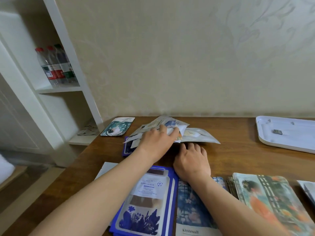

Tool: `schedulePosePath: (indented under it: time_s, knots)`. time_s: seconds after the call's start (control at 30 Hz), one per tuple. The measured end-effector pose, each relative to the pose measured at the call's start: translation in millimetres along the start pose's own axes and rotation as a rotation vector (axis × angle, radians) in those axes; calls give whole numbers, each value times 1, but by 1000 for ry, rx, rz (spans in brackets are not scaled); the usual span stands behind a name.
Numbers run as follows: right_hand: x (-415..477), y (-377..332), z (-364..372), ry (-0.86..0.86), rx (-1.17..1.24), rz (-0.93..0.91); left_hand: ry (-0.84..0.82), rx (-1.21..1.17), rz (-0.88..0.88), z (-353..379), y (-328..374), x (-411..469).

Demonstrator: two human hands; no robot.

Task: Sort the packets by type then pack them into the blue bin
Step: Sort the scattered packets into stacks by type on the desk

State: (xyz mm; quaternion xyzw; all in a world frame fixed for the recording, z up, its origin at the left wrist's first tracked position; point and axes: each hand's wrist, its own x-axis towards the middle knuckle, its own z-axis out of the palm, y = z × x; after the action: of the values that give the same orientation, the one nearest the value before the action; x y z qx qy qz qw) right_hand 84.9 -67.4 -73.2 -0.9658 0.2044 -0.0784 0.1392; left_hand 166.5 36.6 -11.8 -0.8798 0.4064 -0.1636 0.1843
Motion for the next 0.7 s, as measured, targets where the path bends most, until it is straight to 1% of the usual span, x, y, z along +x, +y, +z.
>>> schedulePosePath:
  time_s: [0.13,0.2,0.27,0.33,0.47,0.5,0.53,0.57,0.6,0.63,0.67,0.7]
  knots:
    - [-3,2,-2,-32,-22,-17,-106,-116,-7,-2,24,-23]
    - [-5,3,-5,-55,-48,-42,-125,-152,-24,-7,31,-30]
    - [-4,3,-9,-77,2,-16,-88,-167,-45,-17,33,-31]
    - [-3,6,-14,-53,106,2,-30,-169,-52,-27,35,-35]
    - [-1,17,-45,-29,218,-31,14,-192,-47,-44,42,-43]
    - [-5,18,-53,-24,325,-14,27,-208,-57,-47,44,-46]
    - [-10,18,-62,-17,501,31,42,-226,-69,-49,46,-48]
    - [-15,18,-71,-40,792,122,57,-246,-82,-51,49,-49]
    - [-19,20,-78,-70,1147,214,69,-271,-98,-52,52,-50]
    - [-24,23,-82,-97,1452,286,78,-298,-115,-52,56,-50]
    - [-29,28,-85,-143,1694,339,86,-324,-132,-53,60,-50]
    - [-34,33,-88,-199,1865,358,90,-348,-146,-53,64,-48]
